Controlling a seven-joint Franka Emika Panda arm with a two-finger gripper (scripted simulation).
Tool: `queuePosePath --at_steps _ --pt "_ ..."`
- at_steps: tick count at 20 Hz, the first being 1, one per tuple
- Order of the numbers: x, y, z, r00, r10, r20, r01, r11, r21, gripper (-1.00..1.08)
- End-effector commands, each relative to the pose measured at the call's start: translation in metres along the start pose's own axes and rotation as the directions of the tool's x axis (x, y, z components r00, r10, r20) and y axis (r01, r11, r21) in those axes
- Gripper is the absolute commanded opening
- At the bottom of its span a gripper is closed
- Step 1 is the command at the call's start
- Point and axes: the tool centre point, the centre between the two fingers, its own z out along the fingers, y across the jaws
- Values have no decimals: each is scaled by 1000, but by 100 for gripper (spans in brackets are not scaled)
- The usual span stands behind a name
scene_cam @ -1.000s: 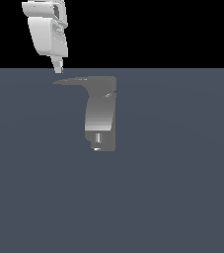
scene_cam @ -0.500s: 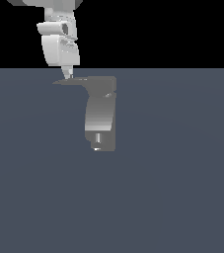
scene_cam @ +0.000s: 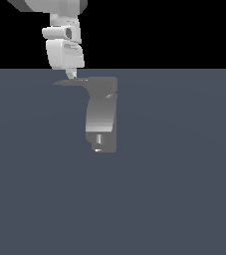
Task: Turn on the faucet by rotating a designated handle.
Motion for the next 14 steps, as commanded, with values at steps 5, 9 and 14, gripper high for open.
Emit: queuePosePath --at_steps 5,9,14 --pt "0 0 -1 1000 -2 1 2 1000 1 -100" --pt "-1 11 -1 1000 -2 1 2 1000 1 -100" --pt "-2 24 -1 1000 -2 1 2 1000 1 -100"
